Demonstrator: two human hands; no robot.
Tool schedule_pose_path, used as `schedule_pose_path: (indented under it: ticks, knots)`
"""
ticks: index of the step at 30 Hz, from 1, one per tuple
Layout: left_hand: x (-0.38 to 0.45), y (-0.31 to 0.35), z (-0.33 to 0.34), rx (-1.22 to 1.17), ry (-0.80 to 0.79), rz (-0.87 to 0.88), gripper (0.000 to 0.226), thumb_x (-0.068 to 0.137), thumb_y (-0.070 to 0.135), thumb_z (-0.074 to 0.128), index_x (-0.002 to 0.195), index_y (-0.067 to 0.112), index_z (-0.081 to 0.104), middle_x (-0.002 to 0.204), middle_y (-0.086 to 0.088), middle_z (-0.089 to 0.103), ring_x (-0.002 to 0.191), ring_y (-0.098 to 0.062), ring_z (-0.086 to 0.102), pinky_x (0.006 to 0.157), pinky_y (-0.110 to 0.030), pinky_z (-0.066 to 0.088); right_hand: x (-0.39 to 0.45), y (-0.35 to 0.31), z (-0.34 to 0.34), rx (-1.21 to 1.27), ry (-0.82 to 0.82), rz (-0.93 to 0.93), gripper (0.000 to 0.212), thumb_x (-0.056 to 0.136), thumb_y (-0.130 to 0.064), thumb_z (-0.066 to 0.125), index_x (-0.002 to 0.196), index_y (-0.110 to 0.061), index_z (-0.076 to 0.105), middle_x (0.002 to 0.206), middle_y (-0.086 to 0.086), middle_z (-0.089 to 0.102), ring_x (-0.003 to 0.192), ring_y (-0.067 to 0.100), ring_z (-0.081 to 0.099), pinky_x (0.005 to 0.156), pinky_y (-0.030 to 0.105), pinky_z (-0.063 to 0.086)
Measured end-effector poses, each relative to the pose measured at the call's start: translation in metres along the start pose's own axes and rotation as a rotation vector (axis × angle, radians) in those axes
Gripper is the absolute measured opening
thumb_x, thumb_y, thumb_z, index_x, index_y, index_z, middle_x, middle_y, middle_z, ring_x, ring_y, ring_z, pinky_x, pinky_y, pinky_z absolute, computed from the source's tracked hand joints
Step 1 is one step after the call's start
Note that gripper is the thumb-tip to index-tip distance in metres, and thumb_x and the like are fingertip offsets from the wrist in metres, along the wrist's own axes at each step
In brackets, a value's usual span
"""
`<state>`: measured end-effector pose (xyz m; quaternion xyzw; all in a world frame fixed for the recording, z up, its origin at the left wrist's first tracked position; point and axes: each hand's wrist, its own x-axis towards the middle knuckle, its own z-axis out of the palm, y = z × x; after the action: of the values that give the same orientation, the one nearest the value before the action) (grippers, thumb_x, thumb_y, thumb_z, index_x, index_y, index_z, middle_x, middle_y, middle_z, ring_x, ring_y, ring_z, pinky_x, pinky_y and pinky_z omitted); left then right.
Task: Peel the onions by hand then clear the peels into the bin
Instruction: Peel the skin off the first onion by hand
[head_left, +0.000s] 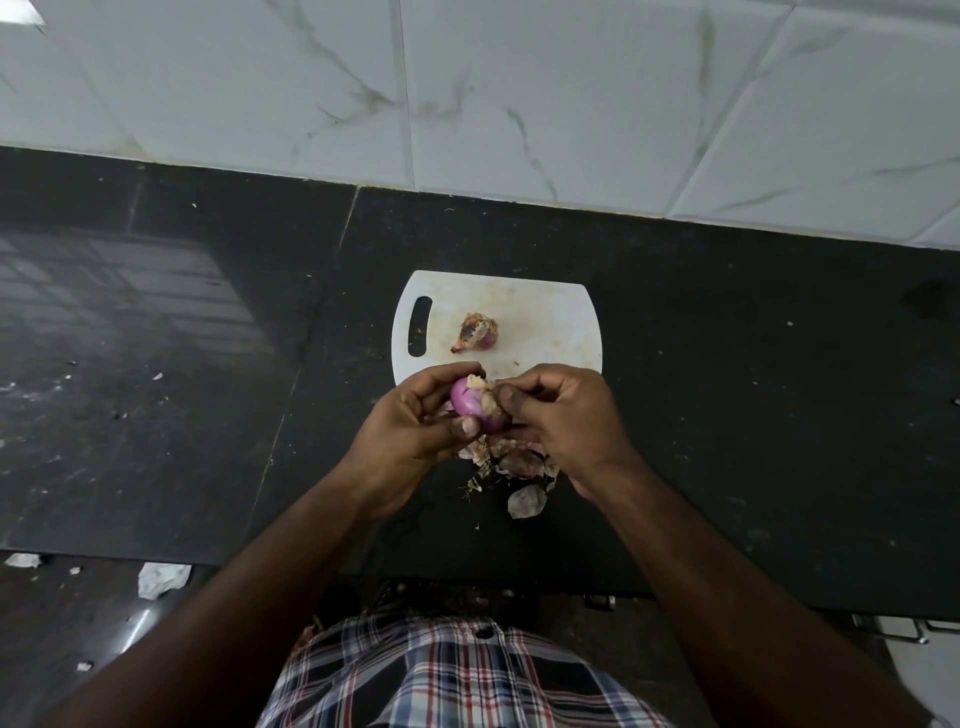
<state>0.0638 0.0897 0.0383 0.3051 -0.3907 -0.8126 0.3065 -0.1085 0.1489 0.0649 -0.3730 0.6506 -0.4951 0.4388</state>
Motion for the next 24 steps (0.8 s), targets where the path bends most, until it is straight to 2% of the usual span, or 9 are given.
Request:
schedule_pose_path:
  ticks: [3, 7, 9, 13, 16, 18, 21, 23, 24]
  knots:
    - [0.0014, -0.0003, 0.0033, 0.017, 0.014, 0.027, 0.057, 0.073, -0.007, 0.073, 0.126, 0.012, 0.063, 0.122, -0.014, 0.069, 0.107, -0.027, 0.068, 0.088, -0.036, 0.06, 0.0029, -0.0006, -0.0009, 0.002, -0.028, -0.014, 0.007, 0.093, -0.015, 0.068, 0.095, -0.014, 0.075, 0.097, 0.012, 0.073, 0.088, 0.031, 0.074, 0.074, 0.052, 0.062]
    - [0.0004, 0.001, 0.005, 0.102, 0.022, 0.054, 0.057, 0.075, -0.014, 0.071, 0.126, 0.01, 0.063, 0.121, -0.012, 0.071, 0.107, -0.026, 0.068, 0.08, -0.03, 0.059, 0.0005, 0.0053, 0.0056, -0.057, -0.095, -0.037, 0.034, 0.078, -0.037, 0.081, 0.11, -0.028, 0.074, 0.106, 0.0, 0.073, 0.096, 0.023, 0.073, 0.081, 0.049, 0.061]
    - [0.0002, 0.0009, 0.0048, 0.119, 0.019, 0.069, 0.056, 0.073, -0.012, 0.071, 0.125, 0.009, 0.063, 0.12, -0.012, 0.071, 0.109, -0.027, 0.068, 0.082, -0.031, 0.06, -0.0004, 0.0071, 0.0064, -0.057, -0.067, -0.056, 0.031, 0.078, -0.031, 0.082, 0.108, -0.027, 0.075, 0.103, 0.0, 0.074, 0.095, 0.023, 0.074, 0.082, 0.052, 0.06]
    - [-0.0013, 0.0001, 0.0031, 0.089, -0.017, 0.069, 0.056, 0.075, -0.015, 0.072, 0.126, 0.005, 0.061, 0.119, -0.014, 0.07, 0.105, -0.024, 0.069, 0.084, -0.03, 0.059, -0.0034, 0.002, 0.0056, 0.062, -0.02, 0.045, 0.006, 0.087, -0.014, 0.076, 0.089, -0.019, 0.079, 0.088, 0.016, 0.074, 0.076, 0.037, 0.075, 0.068, 0.073, 0.053]
    - [-0.0028, 0.0004, 0.0045, 0.079, -0.033, 0.054, 0.057, 0.076, -0.013, 0.071, 0.128, 0.004, 0.059, 0.118, -0.011, 0.07, 0.103, -0.023, 0.069, 0.082, -0.028, 0.059, -0.0045, -0.0006, 0.0055, 0.035, 0.019, 0.042, 0.013, 0.094, -0.008, 0.067, 0.09, -0.016, 0.076, 0.092, 0.014, 0.073, 0.077, 0.033, 0.075, 0.067, 0.067, 0.057]
    - [-0.003, 0.0, 0.0039, 0.061, -0.031, 0.045, 0.057, 0.077, -0.012, 0.072, 0.129, 0.004, 0.058, 0.12, -0.011, 0.069, 0.105, -0.023, 0.068, 0.083, -0.029, 0.06, -0.0035, -0.0008, 0.003, 0.068, -0.013, 0.08, 0.014, 0.097, -0.014, 0.062, 0.097, -0.019, 0.075, 0.097, 0.01, 0.074, 0.081, 0.03, 0.076, 0.072, 0.067, 0.057]
    - [-0.002, -0.001, 0.0008, 0.017, -0.039, 0.014, 0.058, 0.077, -0.009, 0.068, 0.133, 0.005, 0.057, 0.132, -0.017, 0.063, 0.114, -0.029, 0.064, 0.094, -0.038, 0.058, -0.0042, -0.0017, 0.0016, 0.06, -0.115, 0.078, 0.022, 0.089, -0.025, 0.074, 0.111, -0.022, 0.074, 0.102, 0.01, 0.076, 0.088, 0.031, 0.076, 0.079, 0.065, 0.057]
    - [-0.0006, -0.0022, -0.0012, -0.004, -0.052, -0.01, 0.059, 0.078, -0.008, 0.067, 0.135, 0.006, 0.057, 0.137, -0.02, 0.06, 0.117, -0.032, 0.062, 0.1, -0.044, 0.054, -0.005, -0.0021, 0.0029, 0.027, -0.103, 0.04, 0.03, 0.082, -0.021, 0.081, 0.111, -0.018, 0.075, 0.099, 0.011, 0.077, 0.089, 0.03, 0.075, 0.078, 0.063, 0.058]
    - [-0.0006, -0.0022, -0.002, -0.013, -0.062, -0.022, 0.06, 0.079, -0.008, 0.067, 0.136, 0.007, 0.056, 0.138, -0.021, 0.059, 0.117, -0.032, 0.062, 0.102, -0.045, 0.052, -0.0047, -0.0022, 0.0034, 0.041, -0.088, 0.05, 0.027, 0.082, -0.019, 0.081, 0.108, -0.016, 0.076, 0.096, 0.012, 0.077, 0.086, 0.033, 0.076, 0.076, 0.066, 0.057]
